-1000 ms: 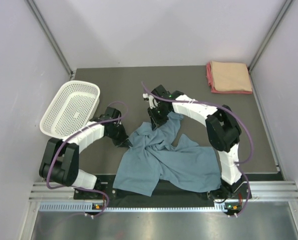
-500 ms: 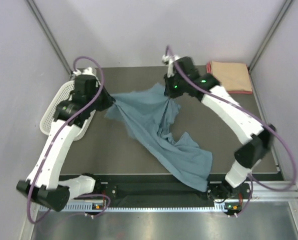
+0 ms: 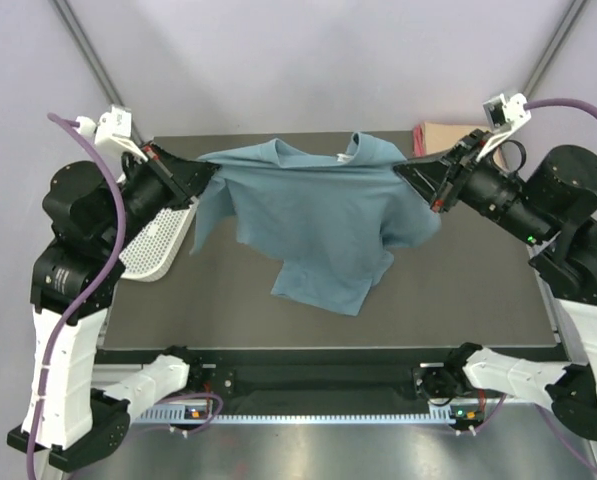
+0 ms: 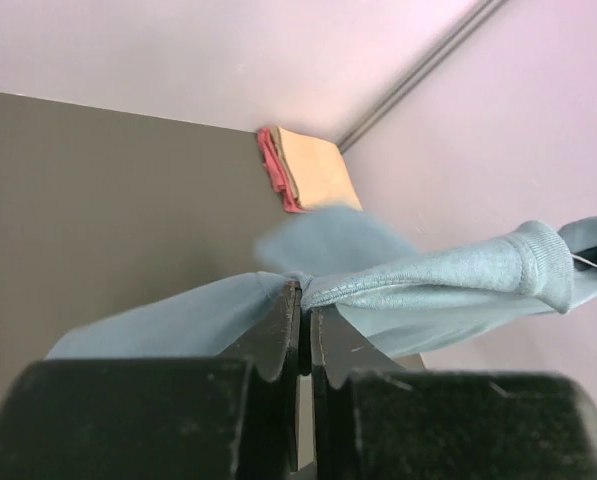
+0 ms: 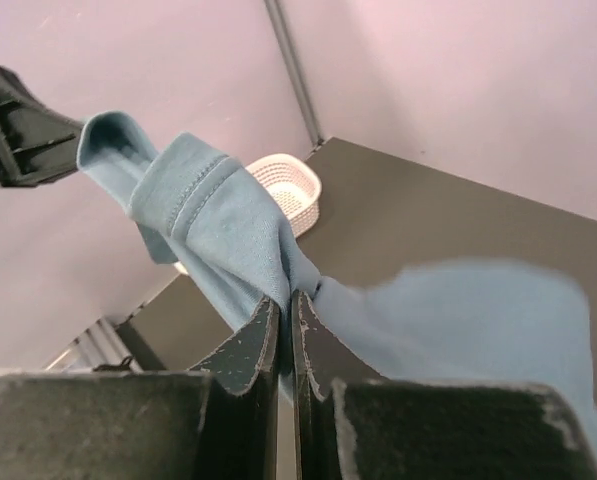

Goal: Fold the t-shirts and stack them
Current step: Flatten the tshirt out

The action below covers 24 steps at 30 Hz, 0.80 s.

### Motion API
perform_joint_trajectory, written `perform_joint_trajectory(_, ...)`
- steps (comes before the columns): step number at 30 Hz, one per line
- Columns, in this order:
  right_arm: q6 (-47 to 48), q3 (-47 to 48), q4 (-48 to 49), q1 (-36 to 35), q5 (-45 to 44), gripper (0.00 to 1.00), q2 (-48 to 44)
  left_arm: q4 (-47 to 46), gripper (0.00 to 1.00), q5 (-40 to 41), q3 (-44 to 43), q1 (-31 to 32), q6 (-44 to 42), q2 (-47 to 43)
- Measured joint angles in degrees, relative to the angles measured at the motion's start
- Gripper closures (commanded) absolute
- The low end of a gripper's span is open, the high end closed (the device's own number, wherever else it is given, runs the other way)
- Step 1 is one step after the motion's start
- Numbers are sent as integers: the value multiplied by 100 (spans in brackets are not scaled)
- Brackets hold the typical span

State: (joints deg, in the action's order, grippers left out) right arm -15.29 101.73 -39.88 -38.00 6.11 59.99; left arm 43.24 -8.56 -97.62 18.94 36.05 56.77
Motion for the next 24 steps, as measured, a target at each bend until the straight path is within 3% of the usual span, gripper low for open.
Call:
perform_joint_trajectory(5,-299,-192,44,4,564,100,-81,50,100,-66,-289,-13,63,116)
perform_joint_trajectory(14,-603,-212,450,4,1416,100,566,529,100,769,-1698,-50,-260,599)
perform_joint_trajectory(20,-850,-59,1357,4,1392,100,1423,745,100,1495,-2039,-70,-442,601)
perform_joint_trajectory(24,-1204,822,1902,20,1526,100,2581,894,100,1923,-2540,-92,-474,693)
